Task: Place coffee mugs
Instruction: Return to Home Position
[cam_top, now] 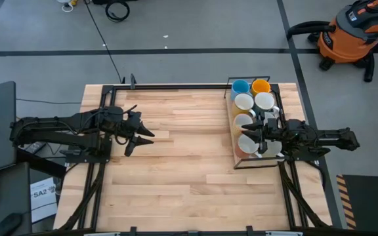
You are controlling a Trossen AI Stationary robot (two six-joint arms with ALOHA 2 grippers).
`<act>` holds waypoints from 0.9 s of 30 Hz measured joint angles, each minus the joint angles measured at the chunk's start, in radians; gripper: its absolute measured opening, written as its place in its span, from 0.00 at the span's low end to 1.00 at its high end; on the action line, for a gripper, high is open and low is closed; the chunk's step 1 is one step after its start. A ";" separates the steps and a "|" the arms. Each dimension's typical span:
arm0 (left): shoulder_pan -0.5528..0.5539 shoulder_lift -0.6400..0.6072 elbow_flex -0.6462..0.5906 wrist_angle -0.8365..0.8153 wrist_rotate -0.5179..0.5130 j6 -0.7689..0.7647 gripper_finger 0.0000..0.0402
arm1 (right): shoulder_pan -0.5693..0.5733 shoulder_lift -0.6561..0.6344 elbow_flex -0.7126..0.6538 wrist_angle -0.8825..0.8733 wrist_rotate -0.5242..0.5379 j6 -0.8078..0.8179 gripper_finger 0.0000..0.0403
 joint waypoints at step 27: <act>0.001 -0.140 0.000 0.104 0.041 0.129 0.38 | 0.000 0.000 0.000 -0.001 -0.001 0.000 0.30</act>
